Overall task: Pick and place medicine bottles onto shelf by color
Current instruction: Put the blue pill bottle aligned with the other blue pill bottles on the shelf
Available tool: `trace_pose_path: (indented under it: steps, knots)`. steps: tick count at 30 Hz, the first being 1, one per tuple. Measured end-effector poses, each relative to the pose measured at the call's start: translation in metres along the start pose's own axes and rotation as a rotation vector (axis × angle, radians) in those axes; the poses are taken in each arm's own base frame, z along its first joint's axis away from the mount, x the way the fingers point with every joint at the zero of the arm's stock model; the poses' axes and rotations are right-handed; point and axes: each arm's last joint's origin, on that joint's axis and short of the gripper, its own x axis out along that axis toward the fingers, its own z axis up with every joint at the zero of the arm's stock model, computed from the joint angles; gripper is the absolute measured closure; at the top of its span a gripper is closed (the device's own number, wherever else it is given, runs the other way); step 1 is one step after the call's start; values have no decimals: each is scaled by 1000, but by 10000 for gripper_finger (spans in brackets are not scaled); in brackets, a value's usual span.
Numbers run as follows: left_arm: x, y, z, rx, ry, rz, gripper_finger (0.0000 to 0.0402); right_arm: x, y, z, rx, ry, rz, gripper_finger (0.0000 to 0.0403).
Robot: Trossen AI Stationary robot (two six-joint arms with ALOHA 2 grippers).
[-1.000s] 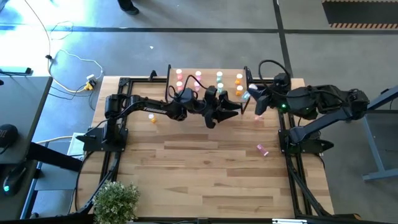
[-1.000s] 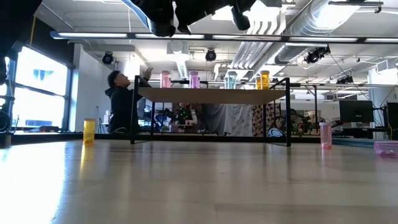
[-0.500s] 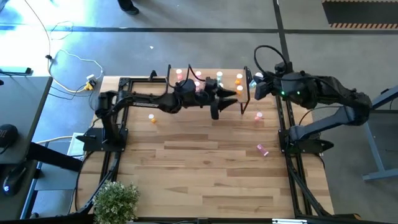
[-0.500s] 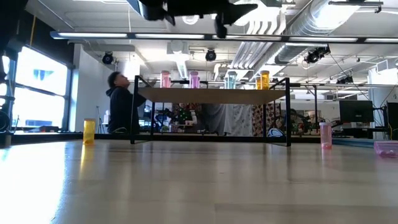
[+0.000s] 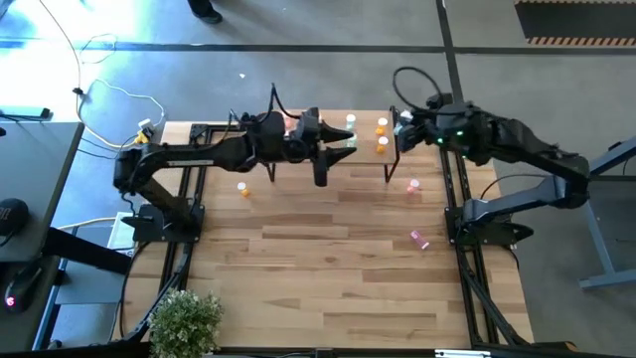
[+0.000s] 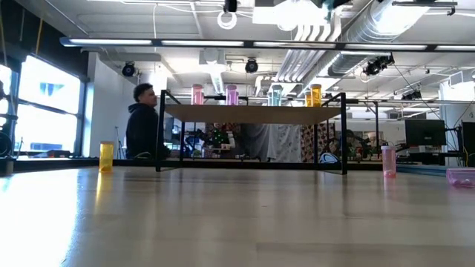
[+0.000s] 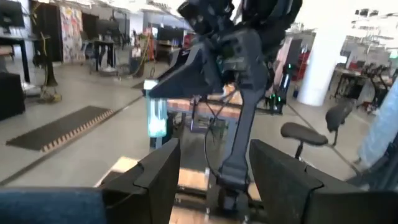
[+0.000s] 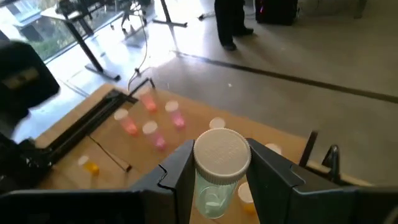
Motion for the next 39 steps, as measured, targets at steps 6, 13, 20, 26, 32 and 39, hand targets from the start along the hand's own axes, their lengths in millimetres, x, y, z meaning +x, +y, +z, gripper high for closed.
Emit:
trace_pose_path:
  steps: [6, 13, 20, 26, 32, 39]
  knots:
    - [-19, 0, 3, -20, 134, 10, 220, 33, 6, -27, -8, 41, 86, 286]
    - [-29, 0, -29, -118, 208, 28, 220, 60, 13, -55, -8, 31, 207, 286]
    - [-57, -5, -59, -162, 147, 76, 220, 78, 15, -88, 41, 54, 271, 286]
    - [-79, -3, -75, -194, 172, 122, 220, 85, 22, -119, 65, 48, 374, 286]
    - [-89, -3, -78, -207, 172, 124, 220, 86, 26, -154, 51, -14, 396, 286]
    - [-90, -3, -77, -192, 168, 121, 220, 87, 21, -182, -37, -125, 321, 286]
